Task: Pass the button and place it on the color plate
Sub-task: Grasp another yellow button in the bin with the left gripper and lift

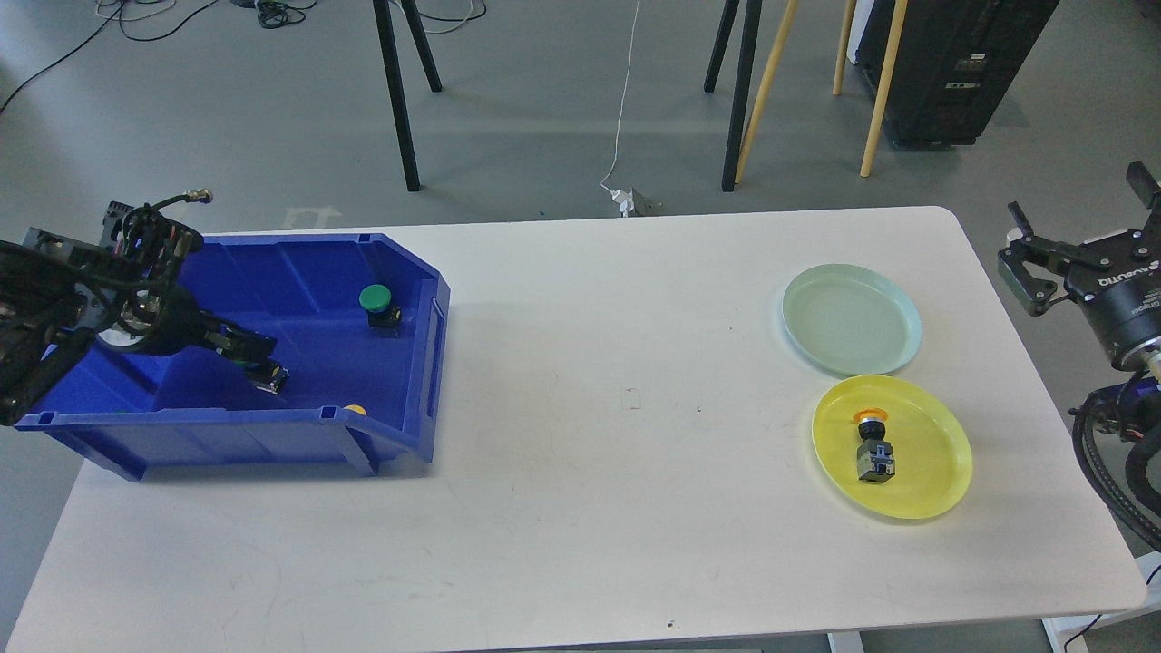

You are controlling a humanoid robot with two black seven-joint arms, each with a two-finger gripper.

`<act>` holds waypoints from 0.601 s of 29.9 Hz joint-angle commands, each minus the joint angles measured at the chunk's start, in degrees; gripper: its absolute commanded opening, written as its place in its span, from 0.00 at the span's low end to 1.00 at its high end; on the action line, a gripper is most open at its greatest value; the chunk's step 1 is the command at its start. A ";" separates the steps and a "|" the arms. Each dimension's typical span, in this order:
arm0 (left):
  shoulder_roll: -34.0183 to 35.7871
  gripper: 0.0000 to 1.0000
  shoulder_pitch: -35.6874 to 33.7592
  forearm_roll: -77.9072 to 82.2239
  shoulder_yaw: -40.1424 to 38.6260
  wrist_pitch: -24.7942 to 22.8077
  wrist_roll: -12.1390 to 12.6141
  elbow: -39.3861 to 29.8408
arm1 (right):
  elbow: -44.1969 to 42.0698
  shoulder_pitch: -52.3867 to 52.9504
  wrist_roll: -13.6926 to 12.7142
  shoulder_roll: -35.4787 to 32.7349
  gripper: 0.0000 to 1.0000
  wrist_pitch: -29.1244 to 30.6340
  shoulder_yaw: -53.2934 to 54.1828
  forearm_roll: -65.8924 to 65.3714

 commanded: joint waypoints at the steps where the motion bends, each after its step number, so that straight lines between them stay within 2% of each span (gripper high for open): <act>1: -0.53 0.95 0.02 -0.11 0.51 -0.01 0.00 1.02 | 0.02 0.04 -0.03 0.00 1.00 0.08 0.00 0.00; 3: -0.71 0.91 0.02 -0.11 0.60 -0.01 0.00 1.02 | 0.02 0.04 -0.03 0.00 1.00 0.08 0.00 0.00; 7: -0.97 0.73 0.02 -0.11 0.60 -0.01 0.00 1.37 | -0.07 -0.04 -0.03 0.00 1.00 0.08 0.00 0.00; 13: -2.64 0.70 0.90 -0.11 0.60 -0.01 0.00 3.21 | -0.07 -0.48 -0.03 0.00 1.00 0.08 0.00 0.00; 17: -3.17 0.61 1.16 -0.11 0.86 -0.01 0.00 3.75 | -0.07 -0.83 -0.03 0.00 1.00 0.08 0.09 0.00; 18: -3.17 0.55 1.25 -0.11 1.21 -0.01 0.00 3.75 | -0.07 -0.92 0.06 0.00 1.00 0.08 0.09 0.00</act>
